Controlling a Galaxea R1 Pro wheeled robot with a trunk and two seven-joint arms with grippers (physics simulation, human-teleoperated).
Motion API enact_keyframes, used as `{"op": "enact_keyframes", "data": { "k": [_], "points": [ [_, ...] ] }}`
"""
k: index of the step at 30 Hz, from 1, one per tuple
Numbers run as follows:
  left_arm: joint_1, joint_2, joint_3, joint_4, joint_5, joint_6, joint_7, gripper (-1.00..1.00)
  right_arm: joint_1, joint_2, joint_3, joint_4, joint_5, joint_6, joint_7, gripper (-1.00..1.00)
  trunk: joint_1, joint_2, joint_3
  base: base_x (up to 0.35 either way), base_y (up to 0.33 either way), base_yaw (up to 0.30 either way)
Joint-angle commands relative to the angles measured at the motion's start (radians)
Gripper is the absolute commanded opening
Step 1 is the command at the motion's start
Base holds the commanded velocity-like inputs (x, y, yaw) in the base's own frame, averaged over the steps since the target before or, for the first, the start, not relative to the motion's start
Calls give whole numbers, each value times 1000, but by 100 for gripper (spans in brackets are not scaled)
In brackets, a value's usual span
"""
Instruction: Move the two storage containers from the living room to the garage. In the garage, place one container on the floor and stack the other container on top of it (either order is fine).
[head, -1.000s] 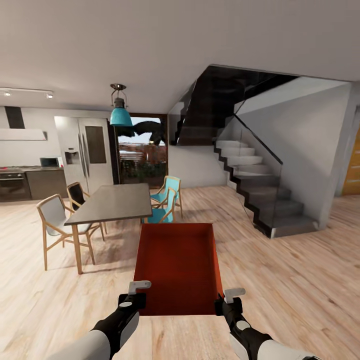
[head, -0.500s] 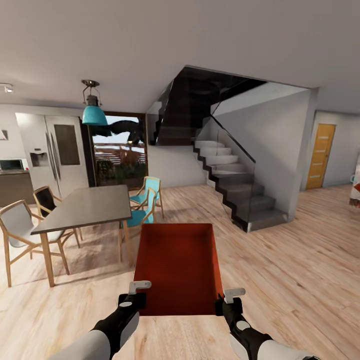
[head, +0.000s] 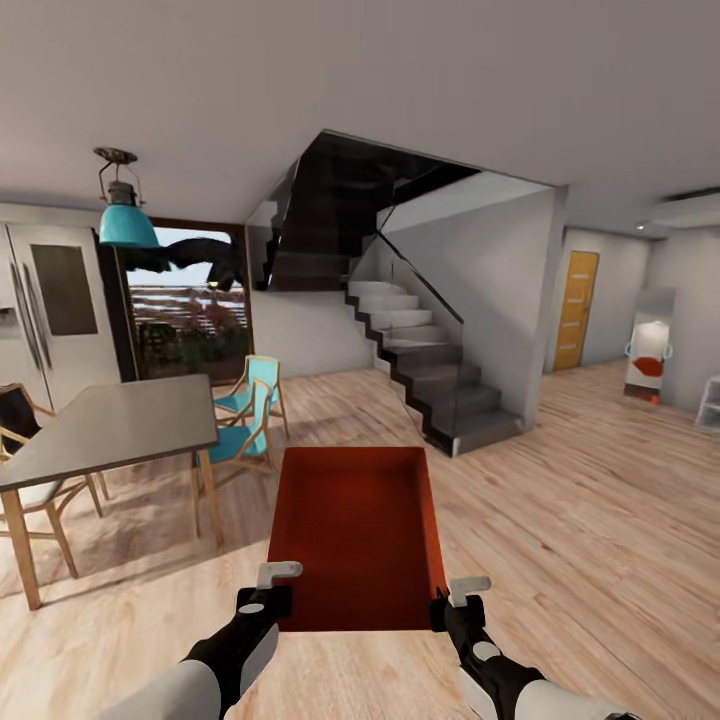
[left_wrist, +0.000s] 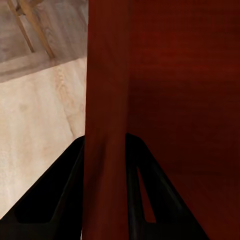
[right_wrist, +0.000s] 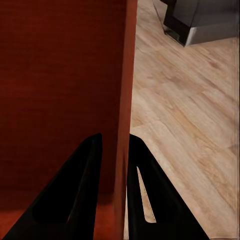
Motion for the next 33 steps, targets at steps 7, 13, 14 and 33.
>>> {"op": "enact_keyframes", "data": {
  "k": [7,13,14,33],
  "points": [
    [-1,12,14,-1,8,3,11,-100,-1,-1,-2,0,-13,-6,-3,-100,0,-1,-1,71,0,-283],
    [-1,12,14,-1,7,3,11,-100,-1,-1,-2,0,-13,-6,-3,-100,0,-1,-1,240,0,-283],
    [-1,12,14,-1,7,3,11,-100,-1,-1,-2,0,-13,-6,-3,-100,0,-1,-1,307,0,-283],
    [-1,12,14,-1,7,3,11,-100,-1,3,-1,0,-12,-6,-3,-100,0,-1,-1,320,0,-138]
  ]
}}
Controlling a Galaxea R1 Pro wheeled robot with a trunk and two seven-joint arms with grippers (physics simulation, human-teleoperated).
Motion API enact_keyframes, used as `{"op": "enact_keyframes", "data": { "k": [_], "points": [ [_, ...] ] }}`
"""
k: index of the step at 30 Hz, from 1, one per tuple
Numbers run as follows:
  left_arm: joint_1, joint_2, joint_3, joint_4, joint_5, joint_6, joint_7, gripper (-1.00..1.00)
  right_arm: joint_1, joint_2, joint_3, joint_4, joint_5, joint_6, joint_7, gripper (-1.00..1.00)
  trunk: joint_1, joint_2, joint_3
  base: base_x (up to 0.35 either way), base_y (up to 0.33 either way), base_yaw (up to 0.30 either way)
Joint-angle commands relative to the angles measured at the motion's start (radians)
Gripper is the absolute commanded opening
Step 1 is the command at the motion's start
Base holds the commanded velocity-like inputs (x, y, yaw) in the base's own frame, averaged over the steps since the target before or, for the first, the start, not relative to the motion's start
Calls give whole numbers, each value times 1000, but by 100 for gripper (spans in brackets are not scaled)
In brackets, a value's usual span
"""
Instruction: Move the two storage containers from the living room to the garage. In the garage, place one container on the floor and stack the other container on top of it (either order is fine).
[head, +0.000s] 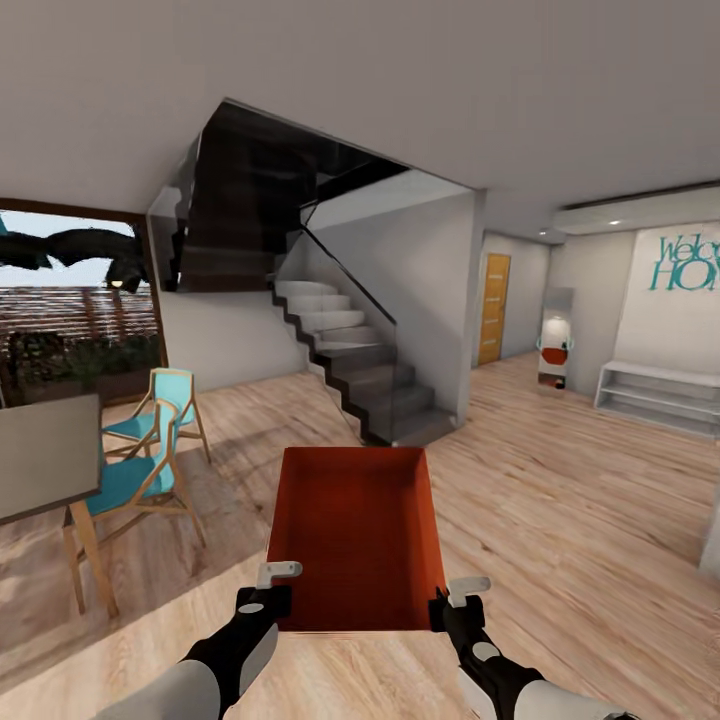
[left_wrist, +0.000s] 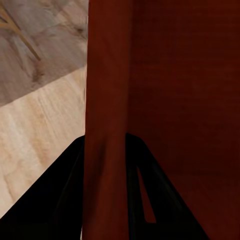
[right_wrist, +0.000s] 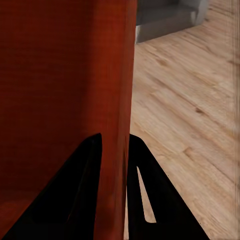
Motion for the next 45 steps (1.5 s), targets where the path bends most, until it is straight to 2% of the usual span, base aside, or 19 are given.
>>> {"op": "enact_keyframes", "data": {
  "k": [1,45],
  "points": [
    [-1,10,18,0,6,3,12,-100,-1,0,-10,-2,-1,-3,-2,-100,1,-1,-1,321,0,-264],
    [-1,10,18,0,6,3,12,-100,-1,-2,-10,-2,-2,-3,-2,-100,1,-1,-1,321,0,-283]
  ]
}}
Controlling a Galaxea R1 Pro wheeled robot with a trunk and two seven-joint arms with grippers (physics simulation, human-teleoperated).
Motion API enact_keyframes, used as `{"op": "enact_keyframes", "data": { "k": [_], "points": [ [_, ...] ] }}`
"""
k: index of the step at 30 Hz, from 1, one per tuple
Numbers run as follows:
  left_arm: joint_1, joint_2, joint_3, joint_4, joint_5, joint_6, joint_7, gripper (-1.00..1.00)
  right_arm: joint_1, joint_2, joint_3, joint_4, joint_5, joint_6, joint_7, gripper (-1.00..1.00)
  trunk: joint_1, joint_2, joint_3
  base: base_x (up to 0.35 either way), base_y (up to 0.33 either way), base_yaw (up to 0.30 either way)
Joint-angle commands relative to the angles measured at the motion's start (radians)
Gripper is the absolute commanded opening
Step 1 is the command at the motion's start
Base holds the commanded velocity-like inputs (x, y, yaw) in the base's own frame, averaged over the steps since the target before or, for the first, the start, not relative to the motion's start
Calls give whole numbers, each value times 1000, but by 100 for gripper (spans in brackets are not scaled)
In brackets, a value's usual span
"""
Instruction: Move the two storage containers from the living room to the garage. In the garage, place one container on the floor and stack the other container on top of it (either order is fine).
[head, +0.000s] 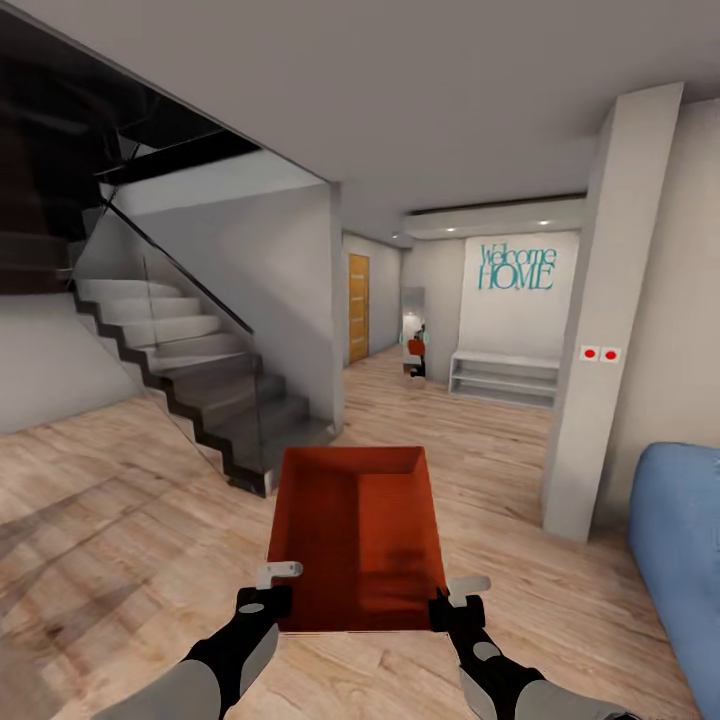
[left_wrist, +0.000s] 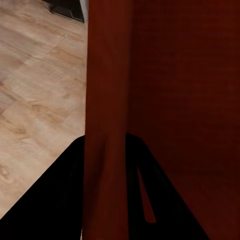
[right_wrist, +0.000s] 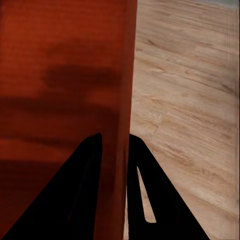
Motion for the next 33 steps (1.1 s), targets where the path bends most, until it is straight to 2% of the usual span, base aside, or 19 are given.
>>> {"op": "enact_keyframes", "data": {
  "k": [1,10,33],
  "points": [
    [-1,12,14,-1,8,3,11,-100,-1,0,-4,-1,-10,-5,-3,-100,1,-1,-1,322,0,-285],
    [-1,12,14,-1,8,3,10,-100,-1,0,-4,-1,-10,-5,-3,-100,1,-1,-1,322,0,-226],
    [-1,12,13,-1,8,3,11,-100,-1,1,-4,-1,-10,-4,-3,-100,1,-1,-1,322,0,-6]
  ]
}}
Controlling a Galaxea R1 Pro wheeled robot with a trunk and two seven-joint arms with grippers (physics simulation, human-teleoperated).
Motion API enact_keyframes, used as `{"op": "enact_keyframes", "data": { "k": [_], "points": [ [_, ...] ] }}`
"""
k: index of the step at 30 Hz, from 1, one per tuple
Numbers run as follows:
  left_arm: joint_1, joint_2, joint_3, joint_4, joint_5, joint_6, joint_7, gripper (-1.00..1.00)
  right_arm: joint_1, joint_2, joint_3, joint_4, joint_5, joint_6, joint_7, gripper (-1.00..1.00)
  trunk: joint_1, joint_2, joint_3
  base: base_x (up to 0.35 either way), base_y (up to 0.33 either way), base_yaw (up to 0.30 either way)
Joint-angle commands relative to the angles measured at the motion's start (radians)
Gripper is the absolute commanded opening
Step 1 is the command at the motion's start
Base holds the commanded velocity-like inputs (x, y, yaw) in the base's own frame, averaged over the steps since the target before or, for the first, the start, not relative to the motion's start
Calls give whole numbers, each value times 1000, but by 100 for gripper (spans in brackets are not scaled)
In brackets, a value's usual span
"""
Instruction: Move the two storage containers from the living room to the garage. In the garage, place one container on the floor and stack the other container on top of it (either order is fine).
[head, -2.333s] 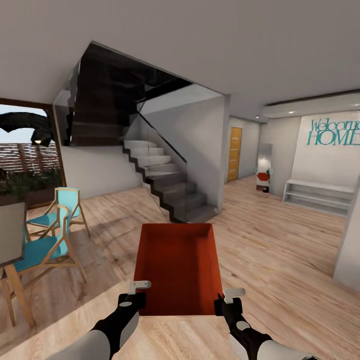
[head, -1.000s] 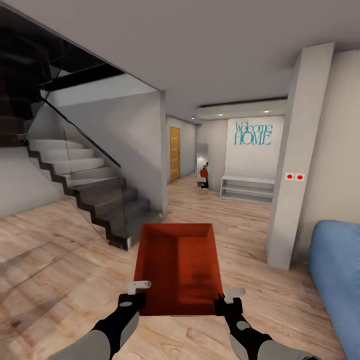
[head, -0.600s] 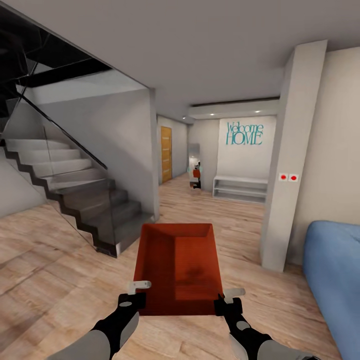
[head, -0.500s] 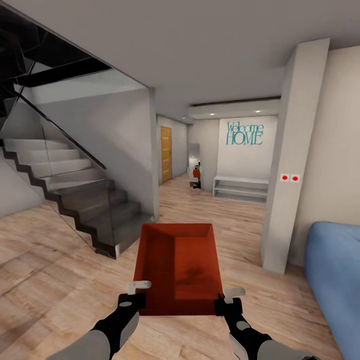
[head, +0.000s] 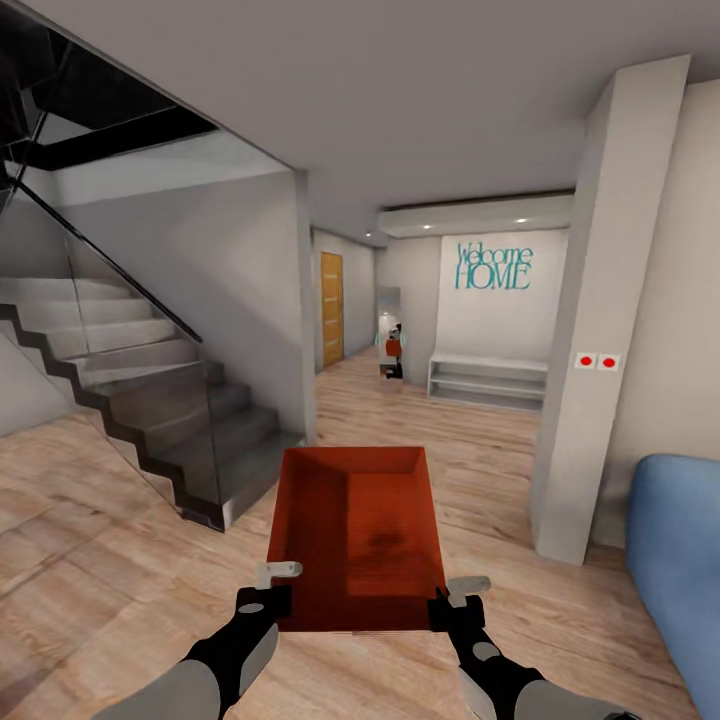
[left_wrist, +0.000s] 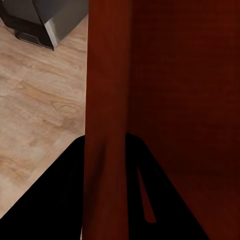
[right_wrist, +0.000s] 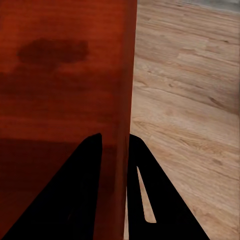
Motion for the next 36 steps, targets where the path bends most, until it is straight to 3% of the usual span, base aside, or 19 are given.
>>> {"op": "enact_keyframes", "data": {
  "k": [1,9,21,36],
  "points": [
    [-1,10,15,0,6,3,12,-100,-1,0,-9,-2,-4,-4,-2,-100,1,-1,-1,322,0,0],
    [-1,10,16,0,6,3,12,-100,-1,1,-8,-2,-3,-5,-3,-100,1,-1,-1,322,0,-26],
    [-1,10,15,0,7,3,12,-100,-1,0,-9,-2,-4,-5,-4,-100,1,-1,-1,322,0,-209],
    [-1,10,15,0,7,3,11,-100,-1,0,-9,-2,-4,-5,-4,-100,1,-1,-1,322,0,-10]
  ]
}}
